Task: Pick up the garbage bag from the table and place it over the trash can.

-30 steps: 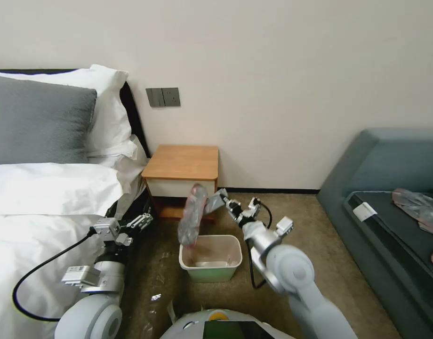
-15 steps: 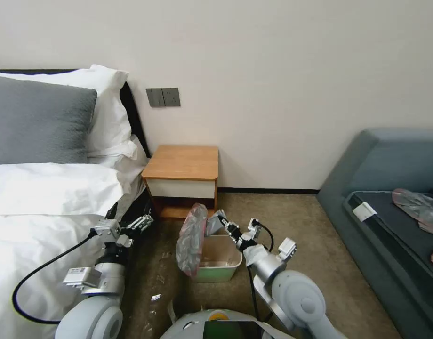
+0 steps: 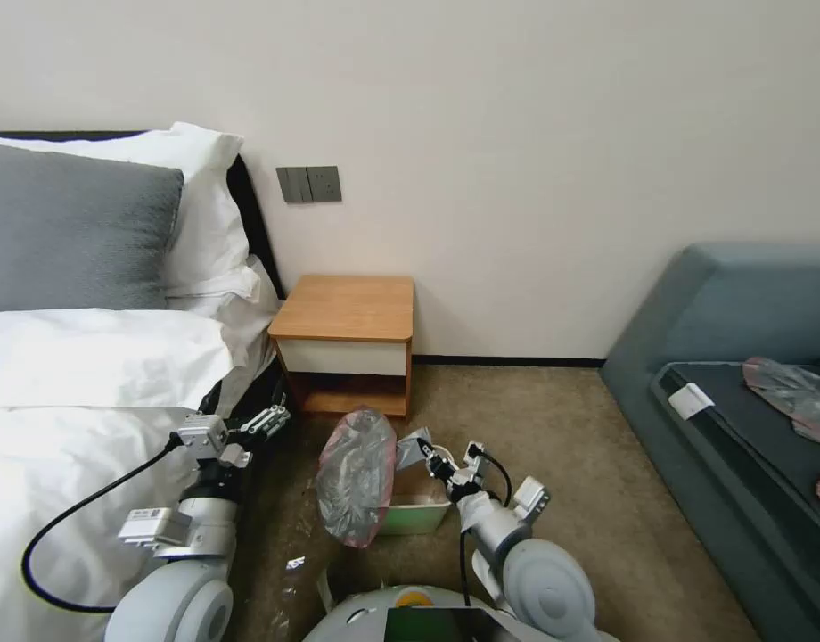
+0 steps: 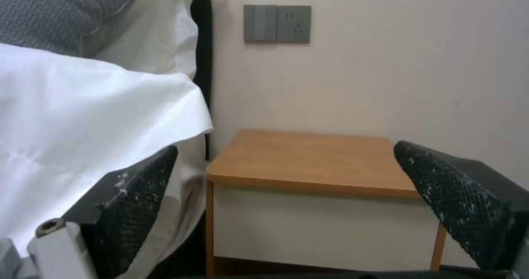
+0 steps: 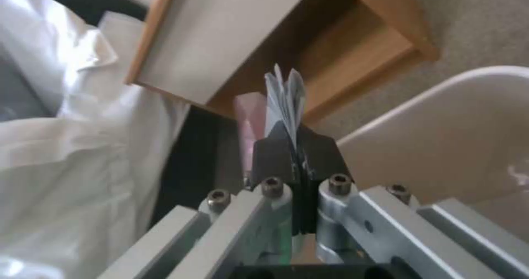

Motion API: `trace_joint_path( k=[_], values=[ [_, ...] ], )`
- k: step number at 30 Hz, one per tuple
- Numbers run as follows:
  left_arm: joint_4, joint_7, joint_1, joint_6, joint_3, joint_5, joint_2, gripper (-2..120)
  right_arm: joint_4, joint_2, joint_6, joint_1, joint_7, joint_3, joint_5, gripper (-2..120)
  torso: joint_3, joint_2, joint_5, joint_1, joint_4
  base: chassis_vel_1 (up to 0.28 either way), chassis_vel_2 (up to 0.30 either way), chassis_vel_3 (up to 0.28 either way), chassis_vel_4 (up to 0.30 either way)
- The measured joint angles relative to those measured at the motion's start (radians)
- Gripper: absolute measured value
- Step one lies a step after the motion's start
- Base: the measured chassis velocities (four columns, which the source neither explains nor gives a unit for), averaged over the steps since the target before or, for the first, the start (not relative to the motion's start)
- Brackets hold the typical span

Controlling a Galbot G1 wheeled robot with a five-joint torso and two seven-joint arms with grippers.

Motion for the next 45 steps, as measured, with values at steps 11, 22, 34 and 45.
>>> trace_joint_path(
  k=[11,22,34,45],
  values=[
    [0.0,-0.001,-0.017,-0.004,0.0,-0.004,0.006,100,0.023,-0.029,-0.016,-0.064,0.027,0.018,-0.006,43,0.0,0.0,0.0,0.0,-0.0001,0.0,0.0,0.0,0.0],
    [0.0,0.0,-0.024,-0.007,0.007,0.012,0.004,100,0.089,-0.062,-0.033,-0.126,0.054,0.059,0.006,84,0.0,0.0,0.0,0.0,-0.0001,0.0,0.0,0.0,0.0],
    [0.045,0.017,0.005,0.015,0.114,0.121,0.029,99,0.134,-0.063,-0.036,-0.116,0.05,0.143,0.006,100,0.0,0.0,0.0,0.0,0.0,0.0,0.0,0.0,0.0],
    [0.142,-0.066,0.053,0.05,0.335,0.286,0.065,83,0.137,-0.045,-0.038,-0.118,0.046,0.22,0.007,100,0.0,0.0,0.0,0.0,-0.0001,0.0,0.0,0.0,0.0]
  ],
)
